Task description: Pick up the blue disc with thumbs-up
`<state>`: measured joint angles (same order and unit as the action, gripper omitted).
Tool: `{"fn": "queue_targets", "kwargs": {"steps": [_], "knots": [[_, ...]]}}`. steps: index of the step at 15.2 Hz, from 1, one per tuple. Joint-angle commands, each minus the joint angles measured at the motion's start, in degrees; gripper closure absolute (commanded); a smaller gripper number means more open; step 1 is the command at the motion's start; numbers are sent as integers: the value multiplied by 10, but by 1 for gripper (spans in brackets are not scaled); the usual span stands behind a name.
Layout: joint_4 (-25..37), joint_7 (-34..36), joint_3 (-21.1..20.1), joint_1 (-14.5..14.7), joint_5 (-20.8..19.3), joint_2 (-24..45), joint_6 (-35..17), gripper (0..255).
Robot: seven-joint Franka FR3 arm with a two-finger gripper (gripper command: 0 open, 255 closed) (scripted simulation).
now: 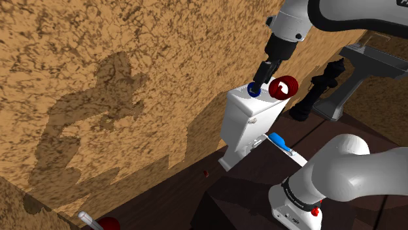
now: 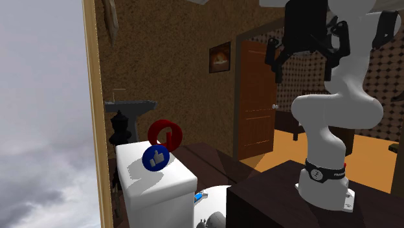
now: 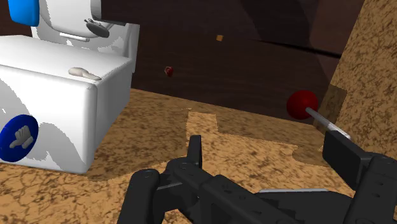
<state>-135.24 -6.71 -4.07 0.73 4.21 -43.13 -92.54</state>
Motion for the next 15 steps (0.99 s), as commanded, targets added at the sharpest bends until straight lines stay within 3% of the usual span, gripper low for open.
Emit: {"fn": "queue_targets", "kwargs": {"steps": [1, 15], "knots": [[0, 0, 0, 0, 0, 0, 0, 0], [45, -92, 109, -68, -54, 203, -134, 0]]}}
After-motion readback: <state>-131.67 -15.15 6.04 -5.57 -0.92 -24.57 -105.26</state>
